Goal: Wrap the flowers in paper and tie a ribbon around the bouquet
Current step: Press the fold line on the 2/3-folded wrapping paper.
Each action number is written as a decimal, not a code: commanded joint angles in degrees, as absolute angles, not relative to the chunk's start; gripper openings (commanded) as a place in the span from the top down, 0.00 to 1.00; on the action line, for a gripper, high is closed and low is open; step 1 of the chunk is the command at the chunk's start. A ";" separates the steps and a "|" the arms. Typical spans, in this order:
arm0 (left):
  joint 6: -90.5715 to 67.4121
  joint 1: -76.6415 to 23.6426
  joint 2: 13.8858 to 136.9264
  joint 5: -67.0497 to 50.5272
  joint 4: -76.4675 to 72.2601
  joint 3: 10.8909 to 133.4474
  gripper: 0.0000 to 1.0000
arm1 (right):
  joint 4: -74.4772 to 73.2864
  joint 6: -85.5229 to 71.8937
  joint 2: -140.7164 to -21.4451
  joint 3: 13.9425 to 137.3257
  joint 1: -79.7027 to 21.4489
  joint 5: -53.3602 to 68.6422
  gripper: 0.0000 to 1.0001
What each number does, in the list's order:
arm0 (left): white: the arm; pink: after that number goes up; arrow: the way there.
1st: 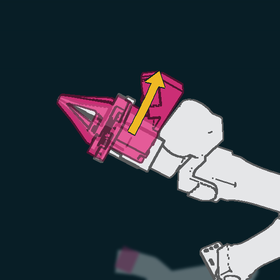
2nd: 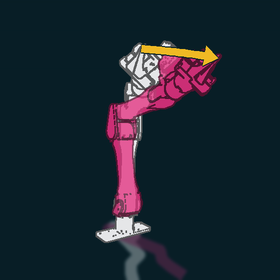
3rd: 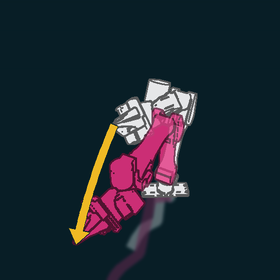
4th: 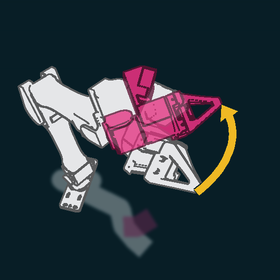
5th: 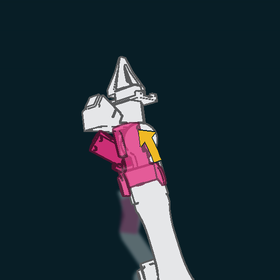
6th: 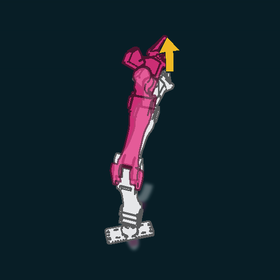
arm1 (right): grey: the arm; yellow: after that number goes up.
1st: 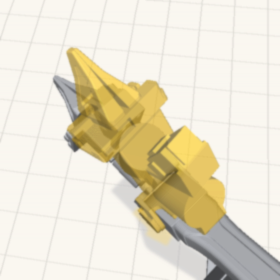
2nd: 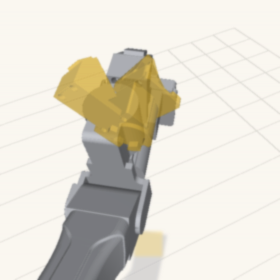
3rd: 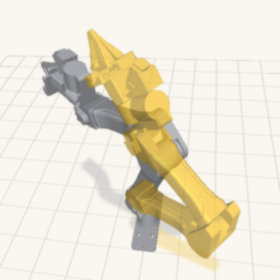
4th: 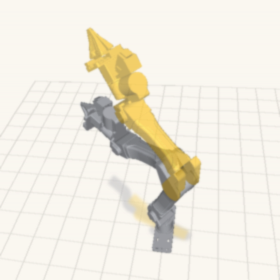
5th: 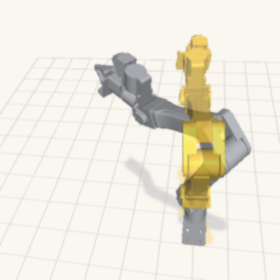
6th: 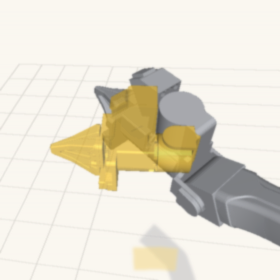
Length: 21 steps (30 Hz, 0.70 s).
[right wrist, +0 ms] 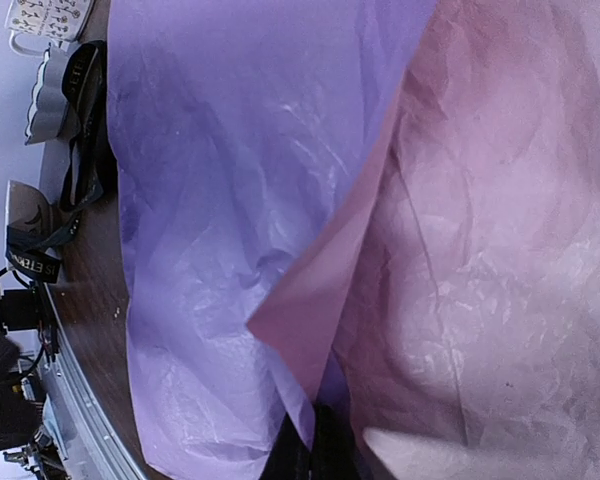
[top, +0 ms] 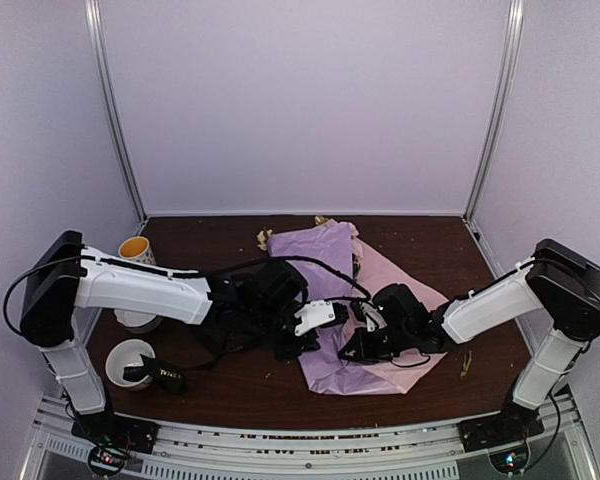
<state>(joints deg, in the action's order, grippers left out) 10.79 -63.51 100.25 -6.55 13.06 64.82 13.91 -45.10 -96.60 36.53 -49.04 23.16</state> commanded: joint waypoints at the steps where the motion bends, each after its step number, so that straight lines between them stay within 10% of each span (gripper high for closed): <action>1: 10.61 -64.71 106.66 -3.83 14.55 68.93 0.77 | 13.84 -46.76 -96.94 35.44 -48.91 23.46 1.00; 21: 15.28 -67.32 113.53 -2.81 17.60 66.58 0.76 | 13.70 -51.89 -85.29 26.09 -48.09 21.09 0.95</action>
<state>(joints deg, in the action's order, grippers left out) 14.41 -67.24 111.28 -1.76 15.05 67.94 15.77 -51.68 -88.25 27.55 -48.86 22.31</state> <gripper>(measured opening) 0.242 0.055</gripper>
